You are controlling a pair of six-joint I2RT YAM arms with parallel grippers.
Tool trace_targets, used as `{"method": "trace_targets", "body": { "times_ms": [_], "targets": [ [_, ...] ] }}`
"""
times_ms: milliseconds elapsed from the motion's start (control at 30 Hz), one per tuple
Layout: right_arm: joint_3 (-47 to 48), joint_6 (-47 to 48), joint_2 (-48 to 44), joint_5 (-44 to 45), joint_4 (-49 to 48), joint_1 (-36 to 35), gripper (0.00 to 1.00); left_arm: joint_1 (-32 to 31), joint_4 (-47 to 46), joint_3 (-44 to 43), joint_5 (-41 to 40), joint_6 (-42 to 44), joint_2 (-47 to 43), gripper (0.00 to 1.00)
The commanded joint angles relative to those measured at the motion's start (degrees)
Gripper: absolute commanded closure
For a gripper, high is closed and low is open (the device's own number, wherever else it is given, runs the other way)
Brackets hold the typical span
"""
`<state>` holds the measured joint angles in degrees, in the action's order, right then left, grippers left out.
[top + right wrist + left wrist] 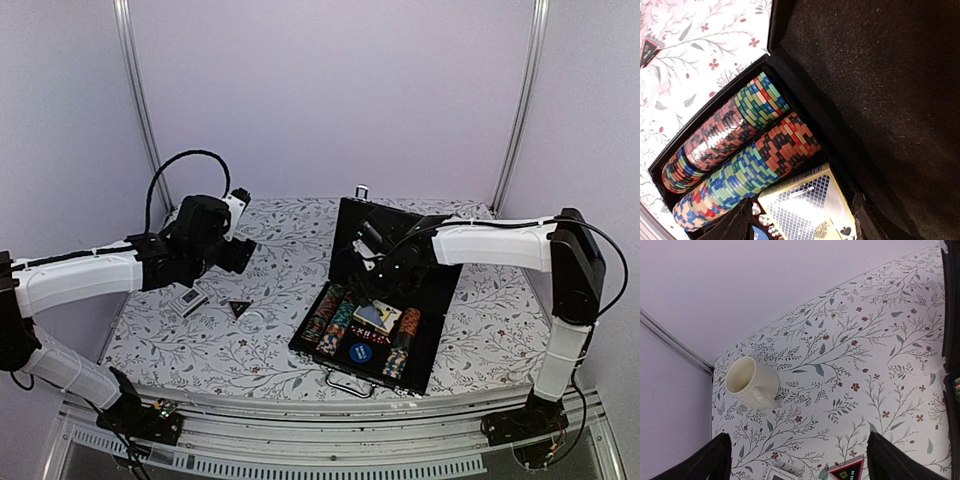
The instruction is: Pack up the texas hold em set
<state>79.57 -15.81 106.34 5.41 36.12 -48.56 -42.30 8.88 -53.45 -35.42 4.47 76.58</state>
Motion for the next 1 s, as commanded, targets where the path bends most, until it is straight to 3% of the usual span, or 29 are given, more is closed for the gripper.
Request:
{"method": "trace_targets", "body": {
  "times_ms": [0, 200, 700, 967],
  "targets": [
    [2.0, -2.5, 3.2, 0.4, -2.8, 0.7, 0.34, -0.9, -0.2, -0.7, -0.1, 0.3, 0.8, 0.06],
    [2.6, -1.9, 5.6, -0.8, -4.3, 0.8, 0.39, -1.0, -0.3, -0.8, -0.1, 0.4, 0.7, 0.06],
    [2.2, 2.6, 7.5, -8.7, -6.4, -0.2, 0.40, -1.1, -0.2, -1.0, -0.1, 0.4, 1.1, 0.06],
    [1.7, 3.2, 6.9, -5.5, -6.1, -1.4, 0.39, -1.1, -0.3, -1.0, 0.0, 0.4, 1.4, 0.06]
  ]
}}
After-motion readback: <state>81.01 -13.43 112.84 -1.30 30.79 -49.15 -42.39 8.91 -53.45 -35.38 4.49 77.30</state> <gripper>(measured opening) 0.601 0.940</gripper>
